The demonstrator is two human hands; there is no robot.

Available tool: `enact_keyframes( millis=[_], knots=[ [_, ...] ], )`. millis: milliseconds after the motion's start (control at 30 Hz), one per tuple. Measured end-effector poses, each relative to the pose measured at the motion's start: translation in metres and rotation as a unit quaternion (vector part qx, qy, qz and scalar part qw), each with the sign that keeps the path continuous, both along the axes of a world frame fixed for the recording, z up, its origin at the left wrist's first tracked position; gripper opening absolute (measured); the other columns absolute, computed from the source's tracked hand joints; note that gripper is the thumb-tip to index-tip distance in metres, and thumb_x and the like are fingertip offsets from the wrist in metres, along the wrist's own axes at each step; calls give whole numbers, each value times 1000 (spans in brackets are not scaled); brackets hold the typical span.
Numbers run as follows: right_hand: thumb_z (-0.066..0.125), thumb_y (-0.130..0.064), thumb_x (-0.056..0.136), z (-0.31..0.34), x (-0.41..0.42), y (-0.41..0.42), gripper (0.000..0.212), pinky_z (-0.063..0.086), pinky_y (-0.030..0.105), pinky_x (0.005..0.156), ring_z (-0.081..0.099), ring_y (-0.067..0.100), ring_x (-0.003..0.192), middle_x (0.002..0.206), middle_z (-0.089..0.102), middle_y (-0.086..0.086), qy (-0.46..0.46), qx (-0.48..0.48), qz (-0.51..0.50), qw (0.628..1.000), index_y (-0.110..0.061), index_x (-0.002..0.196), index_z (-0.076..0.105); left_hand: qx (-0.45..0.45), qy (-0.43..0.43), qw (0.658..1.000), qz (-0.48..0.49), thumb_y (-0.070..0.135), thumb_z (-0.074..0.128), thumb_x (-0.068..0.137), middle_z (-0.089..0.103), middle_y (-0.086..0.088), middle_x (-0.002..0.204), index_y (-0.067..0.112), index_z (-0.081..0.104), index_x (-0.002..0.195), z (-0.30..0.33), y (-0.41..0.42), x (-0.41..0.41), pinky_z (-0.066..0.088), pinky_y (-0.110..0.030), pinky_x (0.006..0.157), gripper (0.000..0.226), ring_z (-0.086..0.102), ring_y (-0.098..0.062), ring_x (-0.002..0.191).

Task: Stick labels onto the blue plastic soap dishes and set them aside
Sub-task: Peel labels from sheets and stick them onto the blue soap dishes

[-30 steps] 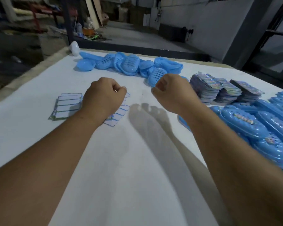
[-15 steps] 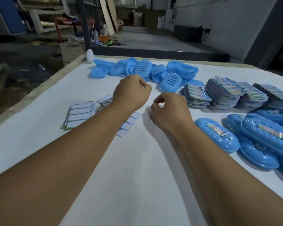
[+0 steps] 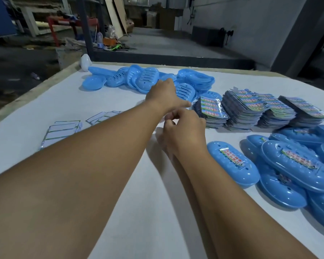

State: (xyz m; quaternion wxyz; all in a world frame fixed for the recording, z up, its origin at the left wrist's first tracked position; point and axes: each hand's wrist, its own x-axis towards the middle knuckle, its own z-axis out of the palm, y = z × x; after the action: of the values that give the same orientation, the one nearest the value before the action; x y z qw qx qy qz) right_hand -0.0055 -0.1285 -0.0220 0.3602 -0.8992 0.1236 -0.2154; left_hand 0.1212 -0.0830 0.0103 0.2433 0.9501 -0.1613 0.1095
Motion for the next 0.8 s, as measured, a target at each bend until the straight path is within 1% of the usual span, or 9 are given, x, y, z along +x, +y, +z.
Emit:
enact_keyframes(
  millis=[100,167,233,333,400,533,633,700,800],
  knots=[
    [52,-22,90,2,1,-3,16,32,31,82,55,32,112,107,69,2,2,13,-11,1000,-21,83,66,4,-18,1000,6,58,82,68,60,-7,119,13,51,123,-5,-6,0,50,-39,86,77,58,-27,109],
    [52,-20,89,2,0,-5,17,42,33,86,58,33,108,102,70,5,-3,26,-14,1000,-17,84,69,5,-32,999,9,49,81,72,61,-6,113,14,49,122,-7,-9,-1,46,-35,76,69,59,-27,104],
    [53,-19,88,3,-2,-5,19,48,38,90,60,34,106,99,71,6,-12,41,-14,999,-16,84,71,9,-40,999,13,45,77,75,60,-5,108,13,46,123,-4,-9,-2,43,-33,70,65,60,-27,99],
    [54,-19,87,6,-4,-2,14,48,39,94,60,31,109,103,71,3,-31,61,-8,998,-21,83,67,1,-41,999,29,47,73,76,56,-5,103,13,44,125,4,0,-5,42,-33,69,67,57,-28,95],
    [55,-18,87,8,-6,0,13,46,41,98,58,30,112,109,70,3,-51,71,2,996,-28,87,62,-16,-40,999,29,45,73,73,58,-3,105,17,44,123,8,14,-9,43,-33,71,65,57,-27,96],
    [55,-14,89,11,-6,0,22,45,43,101,56,28,117,119,65,2,-72,91,10,993,-29,104,59,-76,-6,997,-24,49,82,69,57,5,113,23,47,124,13,53,-33,39,-30,77,70,54,-17,96],
    [55,-12,90,15,-7,0,24,45,40,101,57,23,114,120,64,-1,-105,109,-1,989,-26,109,60,-91,35,993,-70,40,81,68,60,11,109,32,48,122,10,82,-63,48,-26,76,63,61,-8,94],
    [54,-12,90,17,-8,1,24,47,41,99,60,21,108,117,65,-2,-123,123,-7,985,-25,110,61,-108,81,986,-99,36,78,62,60,19,106,40,48,118,7,99,-85,51,-21,78,63,62,1,92],
    [49,-19,88,19,-9,4,22,50,38,92,62,14,96,109,65,-7,-132,148,-14,980,-28,105,61,-112,126,977,-132,37,75,56,61,26,106,50,48,114,0,120,-109,48,-11,71,65,59,16,90]
  ],
)
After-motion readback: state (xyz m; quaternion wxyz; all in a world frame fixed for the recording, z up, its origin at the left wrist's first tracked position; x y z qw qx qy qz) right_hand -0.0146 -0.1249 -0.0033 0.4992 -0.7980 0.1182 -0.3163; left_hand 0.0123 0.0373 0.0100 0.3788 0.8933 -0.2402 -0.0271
